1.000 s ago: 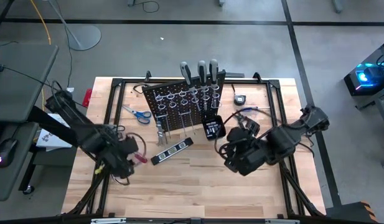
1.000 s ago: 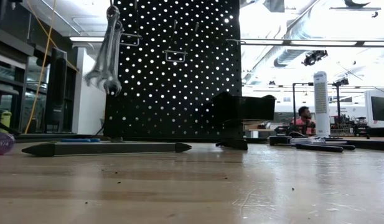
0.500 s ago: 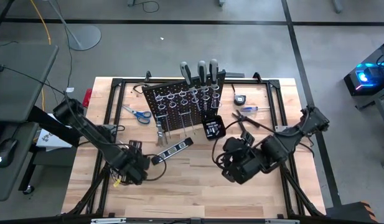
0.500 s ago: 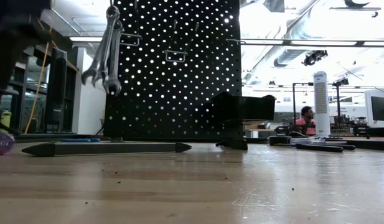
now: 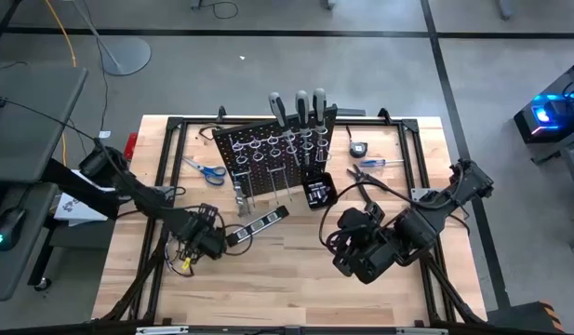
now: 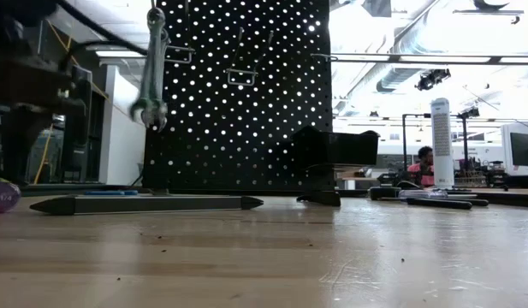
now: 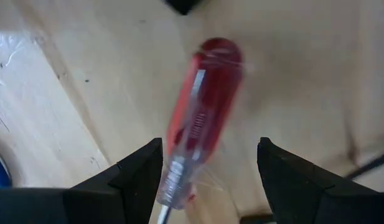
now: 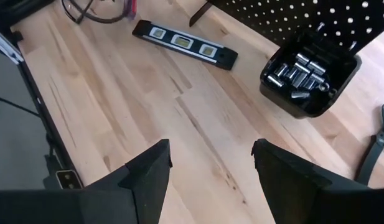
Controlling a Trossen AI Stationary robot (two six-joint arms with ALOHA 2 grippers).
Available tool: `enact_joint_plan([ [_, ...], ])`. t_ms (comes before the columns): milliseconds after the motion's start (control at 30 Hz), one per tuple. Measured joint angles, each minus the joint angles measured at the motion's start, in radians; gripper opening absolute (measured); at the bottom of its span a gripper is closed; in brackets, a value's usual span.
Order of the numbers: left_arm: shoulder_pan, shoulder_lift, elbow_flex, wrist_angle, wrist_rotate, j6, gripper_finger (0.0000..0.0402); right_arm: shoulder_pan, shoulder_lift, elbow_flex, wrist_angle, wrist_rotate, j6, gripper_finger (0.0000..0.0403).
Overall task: Hang tools onto peg board
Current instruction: Hang the red transparent screwdriver on the pegboard
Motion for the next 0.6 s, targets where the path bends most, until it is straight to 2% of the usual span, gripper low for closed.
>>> enact_joint_plan([
  [133, 0.039, 0.0, -0.027, 0.05, 0.004, 0.01, 0.0238, 0.01, 0.0, 0.0, 0.0, 0.009, 0.034, 0.0222],
  [333, 0.069, 0.027, -0.028, 0.158, 0.026, 0.108, 0.0231, 0.011, 0.0, 0.0, 0.0, 0.009, 0.058, 0.0222],
  [433, 0.087, 0.08, -0.028, 0.159, 0.048, 0.129, 0.0199, 0.011, 0.0, 0.001, 0.0, 0.008, 0.07, 0.0222],
  [567, 0.096, 0.135, -0.021, 0.155, 0.08, 0.124, 0.0119, 0.019, 0.0, 0.001, 0.0, 0.008, 0.077, 0.0222],
  [600, 0.096, 0.14, -0.019, 0.158, 0.084, 0.119, 0.0115, 0.024, 0.0, 0.001, -0.001, 0.009, 0.076, 0.0222],
])
